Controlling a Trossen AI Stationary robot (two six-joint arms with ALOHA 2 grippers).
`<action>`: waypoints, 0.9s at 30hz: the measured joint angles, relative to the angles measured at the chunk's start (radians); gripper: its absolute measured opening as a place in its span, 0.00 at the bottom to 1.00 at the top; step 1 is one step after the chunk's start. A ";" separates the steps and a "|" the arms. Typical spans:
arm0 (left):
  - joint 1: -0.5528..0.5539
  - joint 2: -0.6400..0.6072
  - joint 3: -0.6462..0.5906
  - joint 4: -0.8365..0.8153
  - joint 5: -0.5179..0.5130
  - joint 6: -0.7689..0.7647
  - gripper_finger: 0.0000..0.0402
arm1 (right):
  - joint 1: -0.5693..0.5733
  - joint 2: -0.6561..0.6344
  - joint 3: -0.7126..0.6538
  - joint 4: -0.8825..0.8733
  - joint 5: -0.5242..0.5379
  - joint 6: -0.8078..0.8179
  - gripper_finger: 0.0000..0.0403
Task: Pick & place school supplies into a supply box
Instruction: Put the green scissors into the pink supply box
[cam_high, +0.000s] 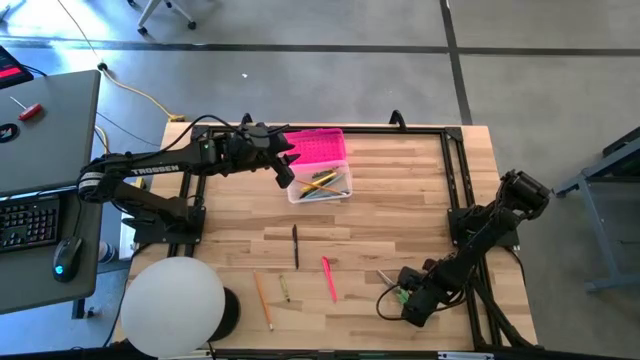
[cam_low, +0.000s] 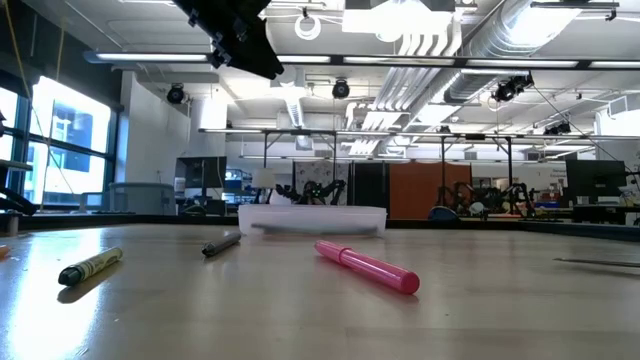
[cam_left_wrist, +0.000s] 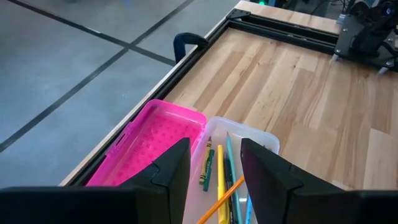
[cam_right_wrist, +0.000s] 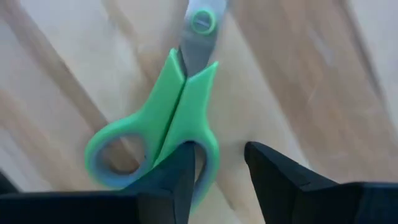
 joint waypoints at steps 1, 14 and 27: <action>0.000 0.000 0.000 0.000 0.000 0.000 0.43 | 0.000 0.000 0.000 -0.002 0.019 -0.004 0.31; 0.000 0.000 0.000 -0.002 0.001 0.005 0.43 | -0.069 -0.005 -0.003 0.008 0.261 -0.218 0.05; 0.000 0.000 0.000 0.012 0.001 0.026 0.43 | -0.566 -0.176 -0.003 0.228 0.583 -1.143 0.02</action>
